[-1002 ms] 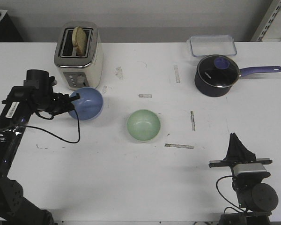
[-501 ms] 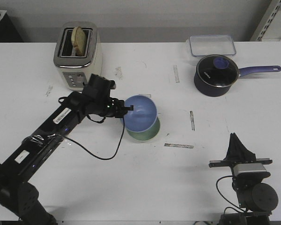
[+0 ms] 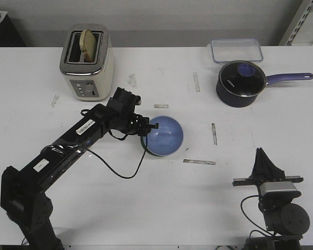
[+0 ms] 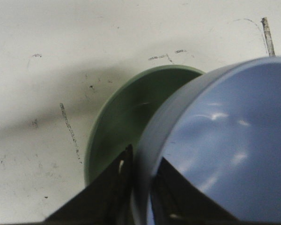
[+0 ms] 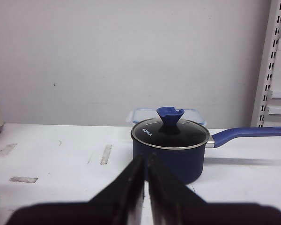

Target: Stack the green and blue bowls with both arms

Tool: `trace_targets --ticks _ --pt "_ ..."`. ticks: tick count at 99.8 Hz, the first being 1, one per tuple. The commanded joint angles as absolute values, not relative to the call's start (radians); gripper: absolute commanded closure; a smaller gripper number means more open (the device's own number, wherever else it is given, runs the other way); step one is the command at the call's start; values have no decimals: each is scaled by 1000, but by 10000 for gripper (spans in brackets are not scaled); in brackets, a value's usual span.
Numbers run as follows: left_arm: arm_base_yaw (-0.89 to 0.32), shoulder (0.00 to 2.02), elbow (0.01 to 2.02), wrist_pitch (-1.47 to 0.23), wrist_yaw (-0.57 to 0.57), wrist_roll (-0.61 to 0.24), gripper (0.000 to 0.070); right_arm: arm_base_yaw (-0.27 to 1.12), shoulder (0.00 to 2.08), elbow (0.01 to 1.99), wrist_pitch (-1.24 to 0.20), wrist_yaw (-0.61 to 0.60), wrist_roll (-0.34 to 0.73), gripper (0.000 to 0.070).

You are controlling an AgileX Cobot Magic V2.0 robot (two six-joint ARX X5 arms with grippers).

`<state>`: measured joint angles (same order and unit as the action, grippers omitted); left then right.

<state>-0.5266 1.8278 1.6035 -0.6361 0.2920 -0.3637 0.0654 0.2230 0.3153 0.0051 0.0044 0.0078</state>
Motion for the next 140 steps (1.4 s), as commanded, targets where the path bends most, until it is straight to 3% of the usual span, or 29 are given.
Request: trace_targets --ticks 1,46,60,72,89,100,122,140 --pt "-532 1845 1625 -636 296 -371 523 66 222 316 15 7 22 697" --pt "-532 1745 1624 -681 295 -363 524 66 222 316 15 7 22 697" --pt "-516 1684 1624 -677 284 -292 525 66 222 316 15 7 22 698" --pt "-514 1626 1612 -637 264 -165 536 66 222 316 15 7 22 698" --pt "-514 1511 1504 -458 195 -112 558 66 222 316 15 7 22 698" --pt "-510 1421 1369 -279 107 -101 699 66 222 316 15 7 22 698" --pt "-492 1246 1086 -37 -109 -49 699 66 222 316 15 7 22 697" --pt "-418 1106 891 32 -116 -10 699 66 222 316 15 7 22 697"
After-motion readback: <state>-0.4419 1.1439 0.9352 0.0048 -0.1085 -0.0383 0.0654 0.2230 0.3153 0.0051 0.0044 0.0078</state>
